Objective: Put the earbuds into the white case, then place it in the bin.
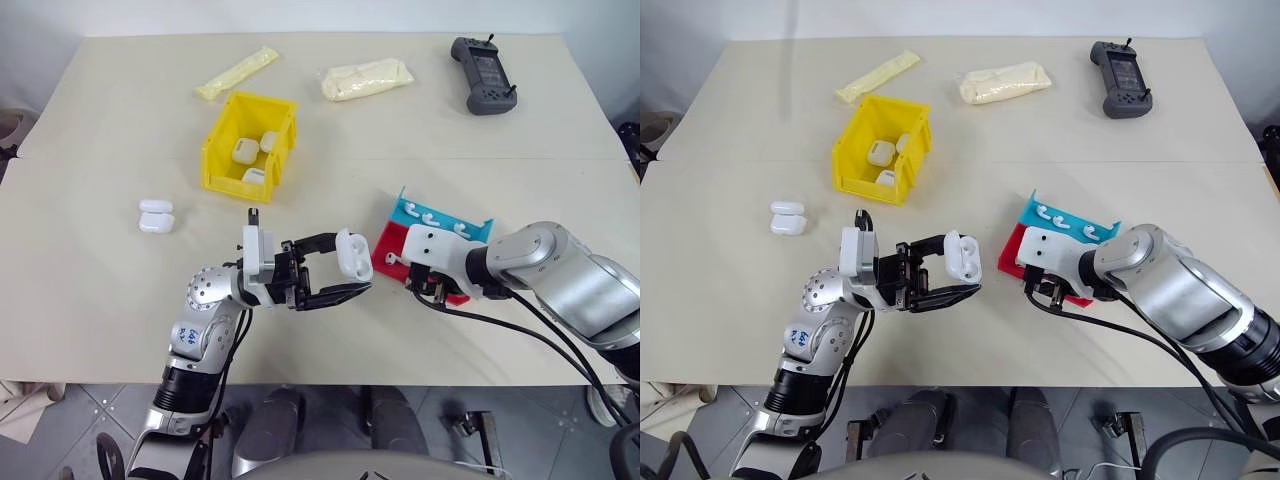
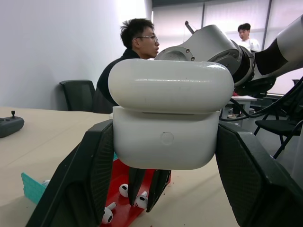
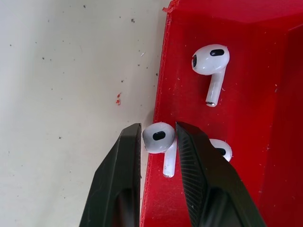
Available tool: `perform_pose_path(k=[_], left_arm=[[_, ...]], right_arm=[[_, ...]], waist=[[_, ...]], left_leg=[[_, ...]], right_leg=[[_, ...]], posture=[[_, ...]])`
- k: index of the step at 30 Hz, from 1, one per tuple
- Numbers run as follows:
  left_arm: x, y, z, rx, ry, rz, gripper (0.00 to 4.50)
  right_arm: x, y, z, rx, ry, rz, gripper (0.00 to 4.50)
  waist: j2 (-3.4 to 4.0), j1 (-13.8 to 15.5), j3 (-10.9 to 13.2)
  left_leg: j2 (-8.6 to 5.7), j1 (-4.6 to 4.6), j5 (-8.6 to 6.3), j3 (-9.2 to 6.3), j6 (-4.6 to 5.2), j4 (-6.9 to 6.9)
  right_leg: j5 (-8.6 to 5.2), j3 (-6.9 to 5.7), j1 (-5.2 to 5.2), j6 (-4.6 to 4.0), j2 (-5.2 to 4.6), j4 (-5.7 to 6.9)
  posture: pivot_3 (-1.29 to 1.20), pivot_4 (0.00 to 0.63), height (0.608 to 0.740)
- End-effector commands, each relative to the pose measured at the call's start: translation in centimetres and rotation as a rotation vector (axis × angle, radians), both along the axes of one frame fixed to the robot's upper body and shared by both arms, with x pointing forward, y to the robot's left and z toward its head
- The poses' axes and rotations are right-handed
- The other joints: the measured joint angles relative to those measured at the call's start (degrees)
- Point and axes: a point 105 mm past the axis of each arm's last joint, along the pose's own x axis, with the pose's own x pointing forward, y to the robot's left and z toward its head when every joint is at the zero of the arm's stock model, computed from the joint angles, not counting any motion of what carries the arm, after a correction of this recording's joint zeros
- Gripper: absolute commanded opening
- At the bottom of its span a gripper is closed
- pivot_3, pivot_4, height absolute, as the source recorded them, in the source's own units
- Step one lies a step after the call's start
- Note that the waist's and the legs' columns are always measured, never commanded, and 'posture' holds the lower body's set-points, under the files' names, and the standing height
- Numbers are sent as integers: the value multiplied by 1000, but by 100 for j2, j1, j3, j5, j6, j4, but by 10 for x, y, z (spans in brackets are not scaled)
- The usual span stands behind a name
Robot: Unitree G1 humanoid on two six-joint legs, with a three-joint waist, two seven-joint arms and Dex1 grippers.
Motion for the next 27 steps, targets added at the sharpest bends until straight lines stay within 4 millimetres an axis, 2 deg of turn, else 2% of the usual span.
perform_pose_path(k=[1, 5, 8, 14, 18, 20, 22, 24, 27], left_arm=[[-8, -1, 10, -26, -40, -34, 2783], [-9, -1, 9, -23, -37, -43, 2783], [-9, -1, 8, -21, -36, -52, 2783], [-9, 1, 7, -15, -34, -65, 2783], [-10, 3, 5, -13, -28, -85, 2783], [-13, 5, 3, -7, -30, -117, 2783], [-12, 7, 1, -5, -32, -128, 2783], [-10, 8, -1, 4, -31, -140, 2783], [-5, 11, -3, 13, -29, -139, 2783]], right_arm=[[-2, 2, 1, -6, -9, 21, 1131], [-3, 2, 0, -8, -8, 24, 1131], [-3, 1, 0, -9, -10, 25, 658], [-4, 3, 0, -4, -20, 29, 658], [-9, 5, 14, 83, -30, 41, 658], [-21, 13, 32, 264, -25, 118, 658], [-36, 9, 44, 395, -31, 165, 658], [-38, 1, 54, 505, -104, 155, 658], [-44, -2, 74, 762, -194, 145, 658]], waist=[[0, -1, 0], [0, 0, 0], [0, 0, 0], [0, -1, 0], [0, 4, 0], [0, 14, 0], [0, 36, 0], [-2, 57, 0], [-3, 42, 1]], left_leg=[[0, 0, 0, 0, 0, 0], [0, 0, 0, 0, 0, 0], [0, 0, 0, 0, 0, 0], [0, 0, 0, 0, 0, 0], [0, -1, 0, -1, 0, -1], [0, -2, 0, -1, 0, -1], [2, -5, 0, -11, 0, -7], [1, -9, 0, -21, 0, -5], [0, -10, -1, -19, 2, 0]], right_leg=[[0, 0, 0, 0, 0, 0], [0, 0, 0, 0, 0, -1], [0, 0, 0, 0, 0, -1], [0, 0, 1, 0, 0, -2], [0, -1, 1, 0, 0, -3], [0, -1, 0, 0, 0, -4], [0, -11, 3, 0, 1, -12], [1, -19, 6, -2, 1, -16], [9, -19, 10, 0, 1, -21]], posture=[[0, 150, 740], [0, 150, 740], [0, 150, 740], [0, 150, 740], [0, 150, 740], [0, 150, 740], [0, 150, 740], [0, 150, 740], [0, 150, 740]])
